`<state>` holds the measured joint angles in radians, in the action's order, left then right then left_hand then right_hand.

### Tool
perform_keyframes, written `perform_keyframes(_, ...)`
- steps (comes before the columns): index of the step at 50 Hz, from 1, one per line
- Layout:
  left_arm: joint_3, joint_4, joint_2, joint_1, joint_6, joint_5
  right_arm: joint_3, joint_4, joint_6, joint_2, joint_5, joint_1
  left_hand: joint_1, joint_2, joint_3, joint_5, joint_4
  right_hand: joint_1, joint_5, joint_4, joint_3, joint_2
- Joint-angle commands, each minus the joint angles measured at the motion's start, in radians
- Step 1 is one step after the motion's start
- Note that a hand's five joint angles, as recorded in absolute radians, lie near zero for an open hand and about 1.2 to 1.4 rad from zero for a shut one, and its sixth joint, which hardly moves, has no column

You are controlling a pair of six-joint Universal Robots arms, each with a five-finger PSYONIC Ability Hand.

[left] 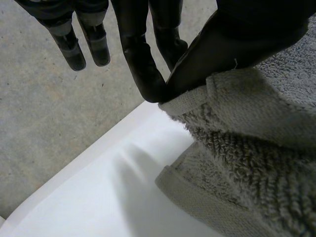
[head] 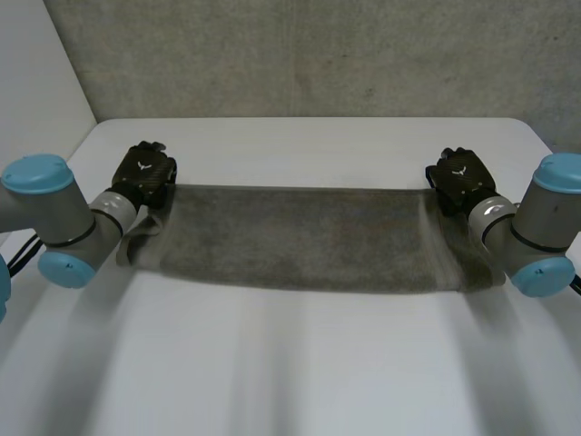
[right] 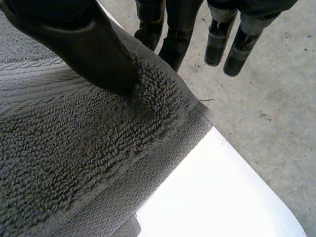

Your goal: Fold the towel.

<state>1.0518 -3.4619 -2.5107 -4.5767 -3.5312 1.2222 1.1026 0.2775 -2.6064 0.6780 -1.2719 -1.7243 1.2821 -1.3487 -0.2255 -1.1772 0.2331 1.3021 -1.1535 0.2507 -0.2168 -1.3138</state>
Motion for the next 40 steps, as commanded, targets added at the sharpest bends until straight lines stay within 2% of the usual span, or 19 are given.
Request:
perform_keyframes(1, 0.016, 0.001, 0.01, -0.001, 0.002, 0.006, -0.004, -0.001, 0.0, -0.005, -0.015, 0.0, -0.844, 0.91, 0.051, 0.913, -0.059, -0.507, 0.532, -0.076, 0.042, 0.518)
perform_keyframes(2, 0.016, 0.001, 0.01, -0.001, 0.002, 0.007, -0.003, -0.001, 0.0, 0.002, -0.024, 0.0, -0.848, 0.915, 0.051, 0.918, -0.059, -1.073, 1.099, -0.076, 0.042, 1.085)
perform_keyframes(3, 0.016, 0.004, 0.013, 0.001, 0.002, 0.008, 0.002, -0.001, 0.0, 0.012, -0.036, 0.0, -1.093, 1.159, 0.051, 1.162, -0.059, -1.128, 1.153, -0.076, 0.042, 1.139)
perform_keyframes(8, 0.036, 0.012, 0.065, 0.009, 0.008, 0.017, 0.038, 0.0, -0.011, 0.098, -0.05, -0.001, -1.089, 1.156, 0.051, 1.159, -0.059, -1.128, 1.153, -0.076, 0.042, 1.139)
perform_keyframes(10, 0.094, 0.003, 0.133, 0.007, 0.014, 0.01, 0.063, 0.002, -0.02, 0.137, -0.049, -0.003, -1.089, 1.156, 0.051, 1.159, -0.059, -1.128, 1.153, -0.076, 0.042, 1.139)
perform_keyframes(20, 0.28, 0.003, 0.326, 0.015, 0.025, 0.005, 0.353, 0.008, -0.109, 0.481, -0.038, 0.009, -1.089, 1.156, 0.051, 1.159, -0.059, -1.128, 1.153, -0.076, 0.042, 1.139)
perform_keyframes(26, 0.402, 0.007, 0.435, 0.012, 0.11, -0.015, 0.505, -0.024, -0.104, 0.592, -0.041, 0.028, -1.083, 1.15, 0.051, 1.153, -0.059, -1.128, 1.153, -0.076, 0.042, 1.139)
perform_keyframes(32, 0.438, 0.016, 0.454, -0.002, 0.173, -0.111, 0.614, -0.057, -0.071, 0.605, -0.026, 0.04, -1.04, 1.106, 0.051, 1.109, -0.059, -1.128, 1.153, -0.076, 0.042, 1.139)
perform_keyframes(33, 0.438, 0.026, 0.452, -0.007, 0.187, -0.131, 0.614, -0.057, -0.07, 0.604, -0.026, 0.04, -0.903, 0.969, 0.051, 0.972, -0.059, -1.128, 1.153, -0.076, 0.042, 1.139)
perform_keyframes(34, 0.438, 0.026, 0.452, -0.007, 0.187, -0.132, 0.631, -0.058, -0.054, 0.6, -0.021, 0.043, -0.901, 0.968, 0.051, 0.971, -0.059, -1.128, 1.153, -0.076, 0.042, 1.139)
perform_keyframes(35, 0.435, 0.044, 0.451, -0.011, 0.202, -0.148, 0.631, -0.058, -0.054, 0.6, -0.021, 0.043, -0.753, 0.82, 0.051, 0.823, -0.059, -1.128, 1.153, -0.076, 0.042, 1.139)
perform_keyframes(36, 0.424, 0.065, 0.441, -0.016, 0.219, -0.164, 0.647, -0.058, -0.034, 0.592, -0.015, 0.048, -0.737, 0.804, 0.051, 0.807, -0.059, -1.128, 1.153, -0.076, 0.042, 1.139)
perform_keyframes(39, 0.413, 0.089, 0.437, -0.027, 0.233, -0.178, 0.668, -0.057, 0.003, 0.565, -0.01, 0.06, -0.787, 0.853, 0.051, 0.856, -0.059, -1.128, 1.153, -0.076, 0.042, 1.139)
perform_keyframes(40, 0.395, 0.108, 0.432, -0.034, 0.244, -0.19, 0.672, -0.057, 0.009, 0.555, -0.012, 0.063, -0.958, 1.025, 0.051, 1.028, -0.059, -1.128, 1.153, -0.076, 0.042, 1.139)
